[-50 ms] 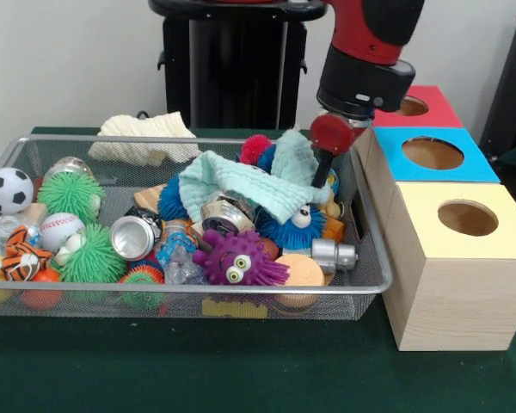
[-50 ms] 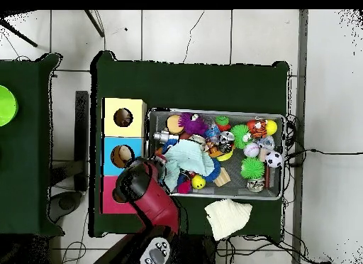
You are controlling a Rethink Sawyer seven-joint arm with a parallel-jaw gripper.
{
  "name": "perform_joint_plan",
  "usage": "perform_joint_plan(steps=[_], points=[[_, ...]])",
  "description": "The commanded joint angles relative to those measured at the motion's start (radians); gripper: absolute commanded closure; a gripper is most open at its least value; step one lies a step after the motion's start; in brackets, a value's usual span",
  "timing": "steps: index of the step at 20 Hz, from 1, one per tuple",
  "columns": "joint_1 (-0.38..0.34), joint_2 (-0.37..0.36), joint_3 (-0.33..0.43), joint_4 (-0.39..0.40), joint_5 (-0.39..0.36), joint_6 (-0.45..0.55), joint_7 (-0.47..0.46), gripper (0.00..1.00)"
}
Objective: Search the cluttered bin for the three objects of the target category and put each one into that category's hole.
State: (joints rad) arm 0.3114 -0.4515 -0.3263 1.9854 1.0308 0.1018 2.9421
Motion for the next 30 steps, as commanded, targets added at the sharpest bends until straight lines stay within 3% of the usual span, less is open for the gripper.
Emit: perform_joint_plan(steps=[1,4,5,7,8,9,12,13,15,19,21,25,28,30], points=[[-0.319,-0.039,0.259,0.048,-0.126,-0.198,0.119,1.00],[-0.511,-0.009,0.348,0.065,-0.383,-0.310,0.052,1.00],[-0.524,0.012,0.335,0.044,-0.433,-0.324,0.041,1.00],[-0.478,0.065,0.243,-0.014,-0.444,-0.297,0.000,1.00],[-0.422,0.106,0.147,-0.054,-0.415,-0.240,-0.046,1.00],[-0.412,0.125,0.074,-0.073,-0.423,-0.142,-0.106,1.00],[-0.585,0.115,0.121,-0.069,-0.593,-0.140,-0.173,1.00],[-0.696,0.120,0.184,-0.073,-0.678,-0.161,-0.205,1.00],[-0.790,0.171,0.239,-0.114,-0.784,-0.238,-0.196,1.00],[-0.888,0.318,0.312,-0.243,-0.960,-0.411,-0.100,1.00],[-0.914,0.345,0.302,-0.306,-1.060,-0.441,-0.123,1.00],[-1.041,0.308,0.319,-0.422,-1.326,-0.313,-0.290,1.00],[-1.202,0.264,0.446,-0.513,-1.552,-0.131,-0.423,1.00],[-1.279,0.236,0.534,-0.541,-1.633,-0.016,-0.492,1.00]])
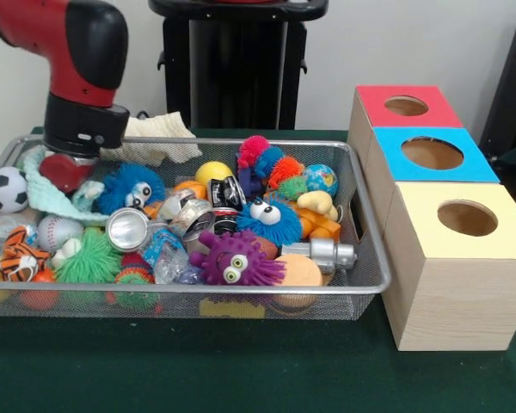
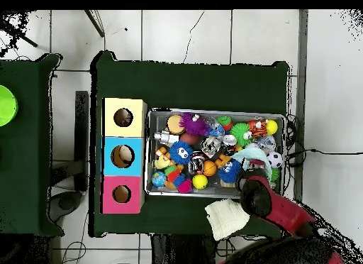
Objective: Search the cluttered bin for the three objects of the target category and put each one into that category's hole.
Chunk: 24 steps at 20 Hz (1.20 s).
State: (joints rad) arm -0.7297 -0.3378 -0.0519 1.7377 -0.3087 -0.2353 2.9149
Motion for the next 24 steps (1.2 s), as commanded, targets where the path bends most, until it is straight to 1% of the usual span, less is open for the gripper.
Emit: perform_joint_plan(steps=[1,2,3,5,6,7,9,10,11,12,13,14,15,17,18,19,21,22,23,24], points=[[-0.248,0.116,0.275,-0.296,-0.310,0.347,-0.462,1.00],[-0.243,0.110,0.277,-0.291,-0.315,0.360,-0.435,1.00],[-0.229,0.098,0.268,-0.271,-0.312,0.360,-0.388,1.00],[-0.176,0.067,0.229,-0.210,-0.299,0.318,-0.260,1.00],[-0.150,0.035,0.220,-0.166,-0.284,0.318,-0.210,1.00],[-0.119,-0.016,0.215,-0.113,-0.262,0.331,-0.168,1.00],[-0.068,-0.145,0.225,-0.011,-0.199,0.427,-0.131,1.00],[-0.045,-0.200,0.219,0.014,-0.175,0.476,-0.126,1.00],[-0.025,-0.233,0.212,0.021,-0.163,0.513,-0.127,1.00],[-0.016,-0.245,0.207,0.015,-0.166,0.522,-0.129,1.00],[-0.011,-0.234,0.205,-0.003,-0.189,0.489,-0.130,1.00],[-0.033,-0.192,0.227,-0.037,-0.226,0.435,-0.142,1.00],[-0.062,-0.136,0.264,-0.083,-0.263,0.384,-0.164,1.00],[-0.071,-0.032,0.283,-0.195,-0.341,0.225,-0.159,1.00],[-0.057,0.003,0.272,-0.229,-0.350,0.156,-0.130,1.00],[-0.014,0.027,0.229,-0.256,-0.336,0.083,-0.089,1.00],[-0.008,0.058,0.247,-0.266,-0.324,0.048,-0.058,1.00],[0.001,0.070,0.244,-0.279,-0.318,0.045,-0.050,1.00],[-0.012,0.080,0.269,-0.287,-0.322,0.069,-0.055,1.00],[-0.017,0.094,0.279,-0.301,-0.328,0.072,-0.059,1.00]])
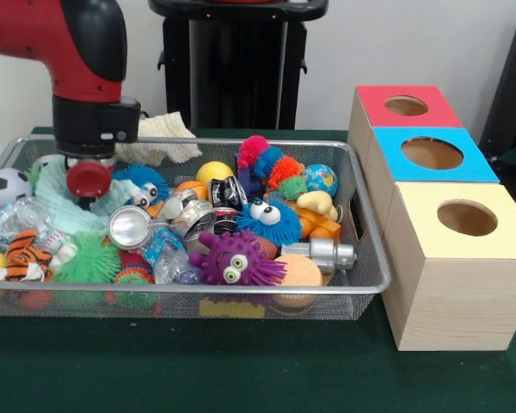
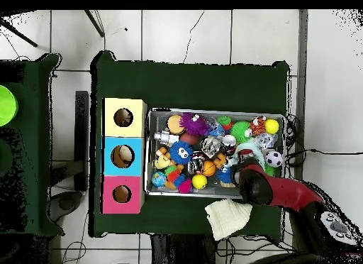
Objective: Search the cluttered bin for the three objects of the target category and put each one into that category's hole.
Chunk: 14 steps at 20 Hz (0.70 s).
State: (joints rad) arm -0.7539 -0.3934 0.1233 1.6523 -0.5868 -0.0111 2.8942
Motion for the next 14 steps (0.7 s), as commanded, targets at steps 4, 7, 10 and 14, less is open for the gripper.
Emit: perform_joint_plan(steps=[4,7,10,14], points=[[-0.005,0.185,0.123,-0.264,-0.061,-0.151,-0.050,1.00],[0.007,0.203,0.111,-0.290,-0.058,-0.211,-0.025,1.00],[0.043,0.204,0.073,-0.285,-0.011,-0.269,0.010,1.00],[0.102,0.189,0.043,-0.226,0.106,-0.299,0.091,1.00]])
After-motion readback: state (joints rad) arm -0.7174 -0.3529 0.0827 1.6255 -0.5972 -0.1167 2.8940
